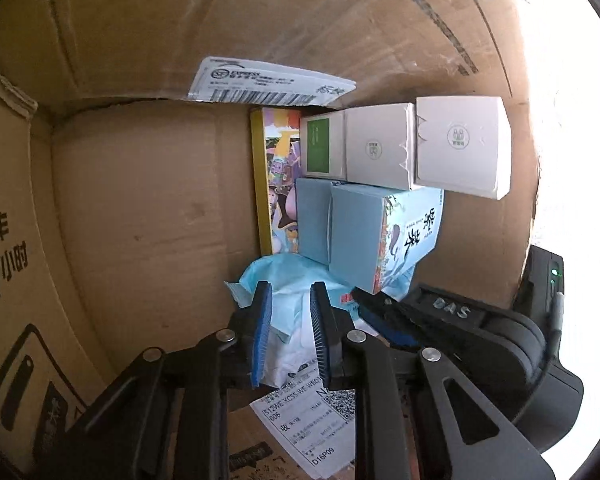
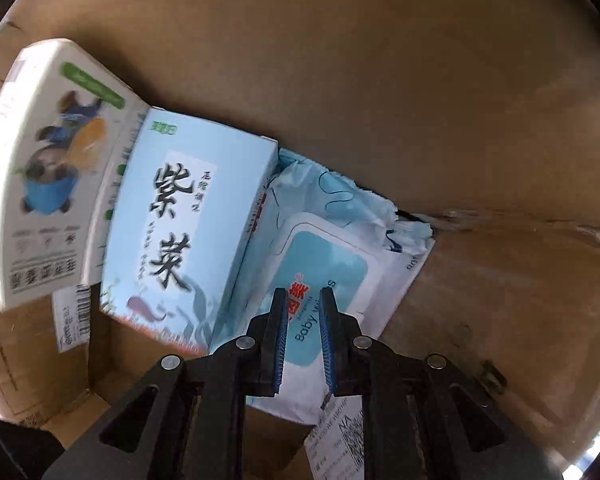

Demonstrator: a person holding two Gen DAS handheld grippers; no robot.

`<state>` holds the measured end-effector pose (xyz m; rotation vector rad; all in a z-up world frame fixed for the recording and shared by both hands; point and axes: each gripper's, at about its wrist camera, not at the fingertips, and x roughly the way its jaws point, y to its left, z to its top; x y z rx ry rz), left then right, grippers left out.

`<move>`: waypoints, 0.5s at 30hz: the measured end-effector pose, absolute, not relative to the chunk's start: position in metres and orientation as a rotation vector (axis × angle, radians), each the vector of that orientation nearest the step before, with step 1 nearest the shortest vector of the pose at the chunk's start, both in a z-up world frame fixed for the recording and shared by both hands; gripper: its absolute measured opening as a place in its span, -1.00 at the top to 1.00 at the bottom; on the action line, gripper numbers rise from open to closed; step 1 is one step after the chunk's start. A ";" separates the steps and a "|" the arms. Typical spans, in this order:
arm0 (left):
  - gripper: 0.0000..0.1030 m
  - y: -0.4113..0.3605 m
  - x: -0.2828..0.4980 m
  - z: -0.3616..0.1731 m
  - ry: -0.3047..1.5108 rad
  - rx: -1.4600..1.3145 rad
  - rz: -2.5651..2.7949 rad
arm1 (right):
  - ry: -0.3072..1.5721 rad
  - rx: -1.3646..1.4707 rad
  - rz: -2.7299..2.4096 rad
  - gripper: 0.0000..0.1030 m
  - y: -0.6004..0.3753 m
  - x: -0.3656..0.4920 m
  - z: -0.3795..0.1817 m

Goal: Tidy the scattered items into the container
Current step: 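Press the baby-wipes pack down into the box with both grippers, then open both grippers and lift them out of the cardboard box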

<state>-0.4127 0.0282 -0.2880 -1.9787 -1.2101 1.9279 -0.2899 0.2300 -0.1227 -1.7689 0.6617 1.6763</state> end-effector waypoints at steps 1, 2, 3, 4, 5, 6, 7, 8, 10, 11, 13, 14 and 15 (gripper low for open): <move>0.59 0.028 -0.414 -0.288 -1.209 -1.984 1.928 | 0.656 -1.766 1.680 0.77 0.228 -0.291 -0.121; 0.58 0.028 -0.416 -0.289 -1.201 -1.993 1.927 | 0.653 -1.765 1.686 0.77 0.227 -0.292 -0.119; 0.58 0.029 -0.418 -0.289 -1.188 -2.009 1.925 | 0.647 -1.762 1.701 0.77 0.225 -0.293 -0.117; 0.58 0.031 -0.420 -0.290 -1.176 -2.026 1.923 | 0.645 -1.758 1.712 0.77 0.224 -0.293 -0.116; 0.58 0.031 -0.421 -0.291 -1.163 -2.041 1.926 | 0.645 -1.752 1.721 0.77 0.223 -0.293 -0.114; 0.57 0.032 -0.423 -0.291 -1.150 -2.055 1.927 | 0.641 -1.745 1.733 0.77 0.221 -0.294 -0.112; 0.57 0.033 -0.425 -0.292 -1.141 -2.067 1.922 | 0.637 -1.740 1.742 0.77 0.220 -0.294 -0.110; 0.56 0.033 -0.426 -0.292 -1.138 -2.072 1.917 | 0.631 -1.734 1.750 0.77 0.218 -0.294 -0.108; 0.56 0.032 -0.429 -0.292 -1.144 -2.072 1.908 | 0.615 -1.734 1.771 0.77 0.213 -0.296 -0.104; 0.55 0.032 -0.430 -0.291 -1.145 -2.073 1.903 | 0.611 -1.742 1.775 0.77 0.211 -0.297 -0.102; 0.55 0.032 -0.433 -0.291 -1.143 -2.078 1.890 | 0.611 -1.766 1.781 0.77 0.207 -0.298 -0.096; 0.55 0.031 -0.434 -0.291 -1.151 -2.075 1.879 | 0.621 -1.793 1.794 0.77 0.203 -0.298 -0.092; 0.55 0.031 -0.436 -0.290 -1.159 -2.071 1.868 | 0.600 -1.833 1.807 0.77 0.199 -0.300 -0.088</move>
